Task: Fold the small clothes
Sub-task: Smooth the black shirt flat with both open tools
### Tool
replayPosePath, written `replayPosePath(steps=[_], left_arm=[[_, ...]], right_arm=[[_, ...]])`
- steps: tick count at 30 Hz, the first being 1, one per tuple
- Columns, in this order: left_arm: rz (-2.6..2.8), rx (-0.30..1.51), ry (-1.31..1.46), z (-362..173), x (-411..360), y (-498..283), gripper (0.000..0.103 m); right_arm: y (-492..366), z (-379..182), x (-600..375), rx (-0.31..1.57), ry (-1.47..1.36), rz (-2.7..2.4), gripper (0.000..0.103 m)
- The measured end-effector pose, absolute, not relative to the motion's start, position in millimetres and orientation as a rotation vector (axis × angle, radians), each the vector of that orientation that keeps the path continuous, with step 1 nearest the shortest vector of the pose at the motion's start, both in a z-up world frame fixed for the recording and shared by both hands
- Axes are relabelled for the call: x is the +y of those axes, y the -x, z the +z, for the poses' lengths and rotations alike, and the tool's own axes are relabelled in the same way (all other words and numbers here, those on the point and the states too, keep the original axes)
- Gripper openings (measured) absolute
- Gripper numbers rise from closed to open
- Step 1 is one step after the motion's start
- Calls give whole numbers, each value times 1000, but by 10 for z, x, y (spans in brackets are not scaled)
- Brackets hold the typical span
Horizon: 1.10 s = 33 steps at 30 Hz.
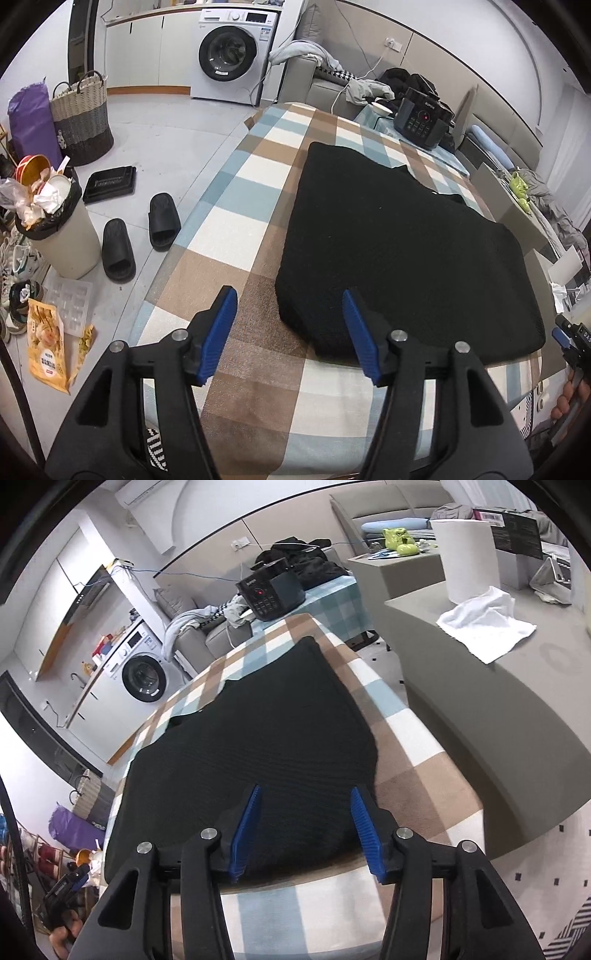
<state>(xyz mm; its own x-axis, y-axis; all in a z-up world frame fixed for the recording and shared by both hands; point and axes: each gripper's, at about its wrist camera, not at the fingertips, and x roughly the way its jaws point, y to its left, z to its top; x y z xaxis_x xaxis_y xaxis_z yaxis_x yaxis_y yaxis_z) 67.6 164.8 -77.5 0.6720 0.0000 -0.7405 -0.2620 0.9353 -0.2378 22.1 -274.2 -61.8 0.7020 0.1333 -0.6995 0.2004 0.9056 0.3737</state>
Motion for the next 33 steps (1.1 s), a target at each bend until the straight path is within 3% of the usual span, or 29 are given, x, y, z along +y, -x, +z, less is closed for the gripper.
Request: replayPosePath(steps=[15, 31, 33], left_arm=[[75, 833, 307, -681, 1249, -805, 57], [9, 917, 273, -1005, 897, -1155, 57], [11, 927, 284, -1050, 894, -1181, 57]], right_arm=[[-223, -671, -2826, 822, -456, -40, 51], [-430, -1027, -2995, 909, -484, -71, 51], [-497, -1071, -2950, 924, -461, -51, 45]])
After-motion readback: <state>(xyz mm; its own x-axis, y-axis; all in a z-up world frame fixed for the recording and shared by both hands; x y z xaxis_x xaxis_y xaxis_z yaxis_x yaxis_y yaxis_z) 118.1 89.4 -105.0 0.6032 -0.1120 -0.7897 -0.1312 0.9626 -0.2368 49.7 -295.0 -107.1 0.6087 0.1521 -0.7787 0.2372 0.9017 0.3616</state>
